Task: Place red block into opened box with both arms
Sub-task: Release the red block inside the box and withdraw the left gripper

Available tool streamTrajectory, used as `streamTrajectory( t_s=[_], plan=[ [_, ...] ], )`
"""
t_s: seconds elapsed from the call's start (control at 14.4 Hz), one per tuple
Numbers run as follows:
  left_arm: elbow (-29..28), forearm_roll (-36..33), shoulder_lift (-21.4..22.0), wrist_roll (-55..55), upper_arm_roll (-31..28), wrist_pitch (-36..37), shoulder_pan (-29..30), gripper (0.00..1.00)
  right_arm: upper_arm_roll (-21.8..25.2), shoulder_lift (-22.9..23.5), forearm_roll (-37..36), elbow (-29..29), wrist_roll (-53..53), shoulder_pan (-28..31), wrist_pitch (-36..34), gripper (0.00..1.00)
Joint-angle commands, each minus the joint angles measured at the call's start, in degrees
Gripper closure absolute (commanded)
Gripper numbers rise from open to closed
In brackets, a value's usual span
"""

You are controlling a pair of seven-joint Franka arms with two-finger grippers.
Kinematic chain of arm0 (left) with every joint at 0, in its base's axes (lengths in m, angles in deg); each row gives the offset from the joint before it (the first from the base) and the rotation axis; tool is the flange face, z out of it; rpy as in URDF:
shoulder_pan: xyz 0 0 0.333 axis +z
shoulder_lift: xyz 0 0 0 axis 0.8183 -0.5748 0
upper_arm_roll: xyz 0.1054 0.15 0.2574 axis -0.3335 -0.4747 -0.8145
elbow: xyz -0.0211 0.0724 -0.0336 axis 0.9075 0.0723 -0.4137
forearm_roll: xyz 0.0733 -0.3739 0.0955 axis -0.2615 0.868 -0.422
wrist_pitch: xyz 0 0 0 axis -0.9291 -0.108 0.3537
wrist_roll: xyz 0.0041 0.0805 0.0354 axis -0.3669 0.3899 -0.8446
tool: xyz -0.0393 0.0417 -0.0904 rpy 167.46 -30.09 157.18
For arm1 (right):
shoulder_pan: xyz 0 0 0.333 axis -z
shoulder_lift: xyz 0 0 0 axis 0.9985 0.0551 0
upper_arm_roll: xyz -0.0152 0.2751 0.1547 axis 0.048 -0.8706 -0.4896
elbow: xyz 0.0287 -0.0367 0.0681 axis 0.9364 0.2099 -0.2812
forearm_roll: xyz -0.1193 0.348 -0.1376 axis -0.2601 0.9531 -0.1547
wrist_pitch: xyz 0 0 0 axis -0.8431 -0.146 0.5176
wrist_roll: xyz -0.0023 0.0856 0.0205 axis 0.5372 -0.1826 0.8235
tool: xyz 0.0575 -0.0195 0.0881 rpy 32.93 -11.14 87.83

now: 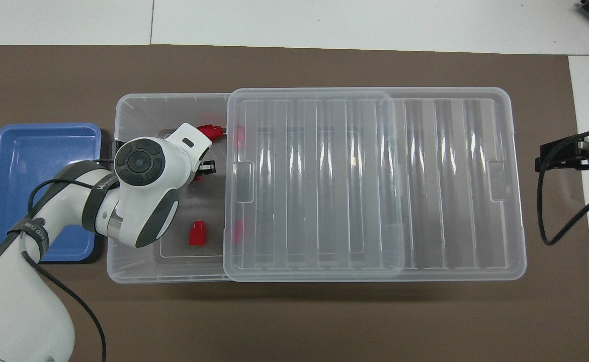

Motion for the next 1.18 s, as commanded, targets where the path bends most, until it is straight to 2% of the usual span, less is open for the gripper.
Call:
streamTrajectory(
  t_s=[0.0, 0.42, 0.49, 0.56, 0.63, 0.7, 0.77, 1.11],
  plan=[
    [-1.84, -1.59, 0.04, -1.38, -0.52, -3.21, -0.21, 1.0, -0.03, -1.24, 0.29, 1.43, 0.45, 0.19, 0.06, 0.0],
    [-2.46, -1.68, 0.04, -1.38, -0.6, -4.01, -0.04, 1.0, -0.03, -1.24, 0.29, 1.43, 0.36, 0.19, 0.06, 0.0],
    [-2.46, -1.68, 0.04, -1.3, -0.6, -4.01, 0.05, 0.84, -0.03, -1.24, 0.29, 1.43, 0.36, 0.19, 0.06, 0.0],
    [-2.46, -1.68, 0.04, -1.3, -0.6, -4.01, 0.05, 0.6, -0.03, -1.24, 0.29, 1.43, 0.36, 0.19, 0.06, 0.0],
    [-2.46, -1.68, 0.04, -0.86, -0.6, -4.01, 0.05, 0.2, -0.03, -1.24, 0.29, 1.43, 0.45, 0.19, 0.06, 0.0],
    [-2.46, -1.68, 0.04, -0.86, -0.6, -4.09, 0.05, 0.12, -0.03, -1.24, 0.29, 1.43, 0.45, 0.19, 0.14, 0.0],
    [-2.46, -1.68, 0.04, -0.86, -0.6, -4.09, 0.05, 0.09, -0.03, -1.24, 0.29, 1.43, 0.45, 0.19, 0.06, 0.0],
    [-1.67, -1.68, 0.12, -0.86, -0.6, -3.3, 0.05, 0.03, -0.03, -1.24, 0.29, 1.43, 0.36, 0.19, 0.06, 0.0]
  ],
)
